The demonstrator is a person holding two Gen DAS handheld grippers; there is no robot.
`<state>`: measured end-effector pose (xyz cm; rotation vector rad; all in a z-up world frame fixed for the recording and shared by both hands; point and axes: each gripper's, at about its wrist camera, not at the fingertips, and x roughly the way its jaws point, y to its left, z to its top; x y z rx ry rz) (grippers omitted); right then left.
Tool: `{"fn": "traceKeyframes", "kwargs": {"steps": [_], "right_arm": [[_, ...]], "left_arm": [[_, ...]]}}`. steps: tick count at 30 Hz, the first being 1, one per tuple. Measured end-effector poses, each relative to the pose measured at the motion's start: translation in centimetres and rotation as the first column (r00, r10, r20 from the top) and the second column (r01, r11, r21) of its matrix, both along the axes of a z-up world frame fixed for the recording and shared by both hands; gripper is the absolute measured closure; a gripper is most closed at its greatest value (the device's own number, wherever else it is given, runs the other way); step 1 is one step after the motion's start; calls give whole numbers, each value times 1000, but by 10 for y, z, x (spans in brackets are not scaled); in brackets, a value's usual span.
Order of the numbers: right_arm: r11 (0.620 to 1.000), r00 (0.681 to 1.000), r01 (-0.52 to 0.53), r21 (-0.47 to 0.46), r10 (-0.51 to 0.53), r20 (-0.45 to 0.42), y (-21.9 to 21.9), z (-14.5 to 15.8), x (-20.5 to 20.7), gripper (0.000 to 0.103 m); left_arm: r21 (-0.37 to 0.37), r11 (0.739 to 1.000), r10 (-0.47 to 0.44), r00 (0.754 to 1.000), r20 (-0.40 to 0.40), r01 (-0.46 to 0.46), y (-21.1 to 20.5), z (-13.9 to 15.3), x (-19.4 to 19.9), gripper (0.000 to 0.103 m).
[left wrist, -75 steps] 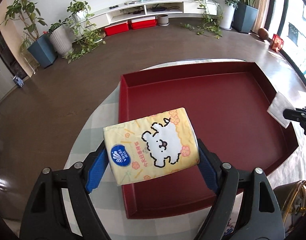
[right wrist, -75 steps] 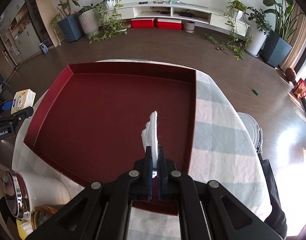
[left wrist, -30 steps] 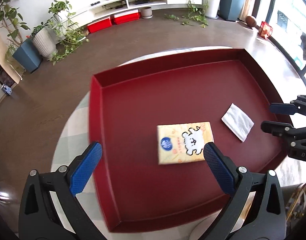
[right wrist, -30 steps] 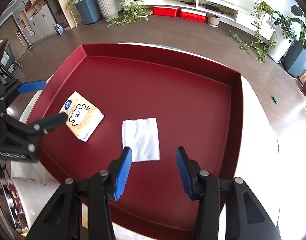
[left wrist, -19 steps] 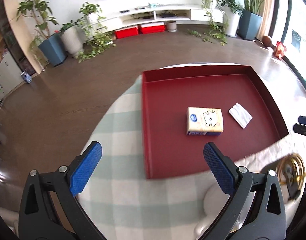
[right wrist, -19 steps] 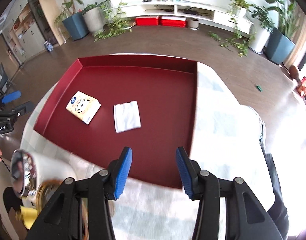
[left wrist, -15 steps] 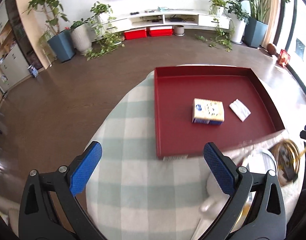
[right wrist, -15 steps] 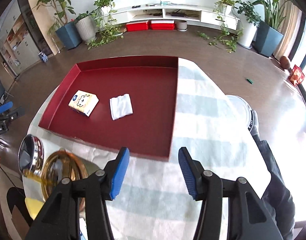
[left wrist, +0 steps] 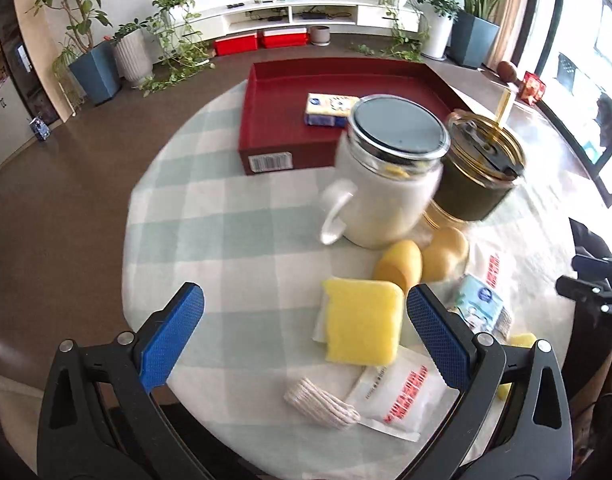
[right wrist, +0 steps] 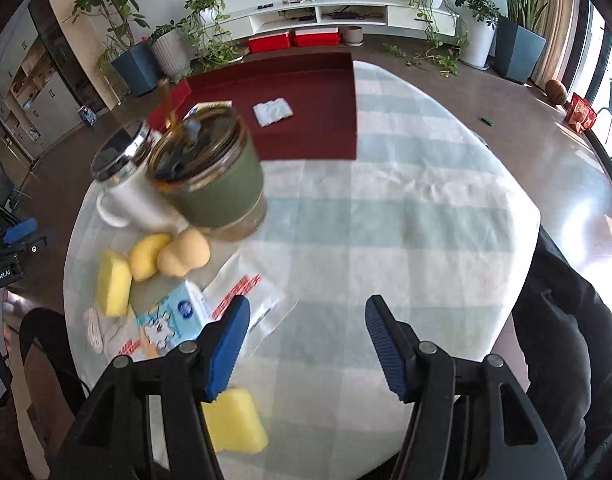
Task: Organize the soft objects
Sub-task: 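Grasp the large yellow sponge with the left tool while the right grasps the small sponge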
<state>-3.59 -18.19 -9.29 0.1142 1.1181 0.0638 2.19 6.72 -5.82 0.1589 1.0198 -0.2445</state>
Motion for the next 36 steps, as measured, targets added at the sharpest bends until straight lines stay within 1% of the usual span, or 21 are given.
{"fn": "traceKeyframes", "kwargs": {"steps": [3,5,7,9,14,18,21,26,28,31,36], "right_arm": [[999,998,-50,5,51,-35,27,-10,-20,35],[997,995,-83,-4,83,-49,43,-14,-31,35],[993,992,-113,-45,111,-54,58,-19,-41,34],[991,992,-117,-70,113,-65,65,-24,-47,33],[995,994,-82,-49,79,-75,67,-34,-55,33],[993,996,-69,-93,62,-71,71,-38,-57,33],[994,995,-66,-93,59,-79,72,-42,-57,33],[996,995,-50,-69,45,-84,68,-47,-52,31],[997,995,-45,-66,39,-88,66,-48,-50,28],[998,994,-49,-39,45,-102,66,-50,-49,27],[998,993,-55,-30,52,-106,68,-54,-47,26]], "left_arm": [[15,1000,-20,999,-30,20,-16,-13,-15,0],[12,1000,-24,998,-62,25,-22,-23,-20,0],[17,1000,-25,997,-77,27,-26,-31,-23,0],[29,999,-21,997,-71,23,-30,-34,-24,0],[61,998,-11,997,-82,17,-37,-48,-20,0],[72,997,-15,995,-101,22,-43,-60,-19,0],[82,996,-21,994,-108,30,-47,-65,-20,0],[78,997,-14,992,-128,24,-48,-75,-15,0],[75,997,-10,990,-139,21,-47,-79,-11,0],[74,997,-9,988,-151,21,-47,-84,-8,0],[61,998,-1,987,-163,11,-48,-88,-4,0]]}}
